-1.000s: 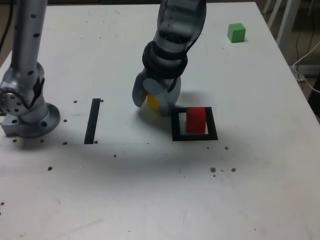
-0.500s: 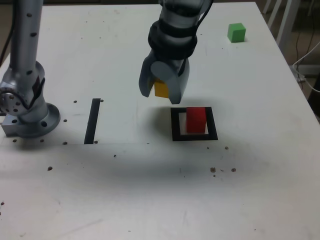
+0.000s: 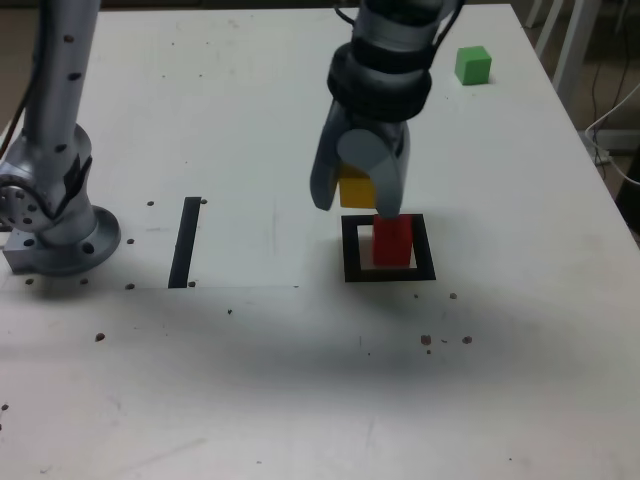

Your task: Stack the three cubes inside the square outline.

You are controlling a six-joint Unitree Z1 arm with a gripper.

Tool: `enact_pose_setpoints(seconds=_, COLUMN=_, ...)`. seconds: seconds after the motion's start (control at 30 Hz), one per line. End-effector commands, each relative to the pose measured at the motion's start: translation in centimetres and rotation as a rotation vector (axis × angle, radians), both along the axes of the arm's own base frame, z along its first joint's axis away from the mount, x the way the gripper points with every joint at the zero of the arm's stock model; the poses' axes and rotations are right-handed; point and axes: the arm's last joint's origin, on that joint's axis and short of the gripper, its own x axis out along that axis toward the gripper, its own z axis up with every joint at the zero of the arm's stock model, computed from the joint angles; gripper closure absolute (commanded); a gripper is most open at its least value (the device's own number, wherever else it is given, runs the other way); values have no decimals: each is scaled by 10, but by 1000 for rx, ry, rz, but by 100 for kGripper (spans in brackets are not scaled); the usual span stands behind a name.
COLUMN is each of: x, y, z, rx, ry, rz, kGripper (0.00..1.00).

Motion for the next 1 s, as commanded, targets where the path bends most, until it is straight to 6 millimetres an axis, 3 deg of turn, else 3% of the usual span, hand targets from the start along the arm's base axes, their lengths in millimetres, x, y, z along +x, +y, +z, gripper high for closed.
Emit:
enact_pose_setpoints(seconds=0.0, x=5, y=-2, z=-3, rx=-10, ry=5, rz=7, kGripper=70)
enact_pose_setpoints(seconds=0.4, x=26, y=-12, z=-10, rx=-37, ry=-14, rz=77, kGripper=70)
enact_pose_setpoints(seconds=0.97, x=34, y=-16, z=-19, rx=-45, ry=4, rz=77, kGripper=69)
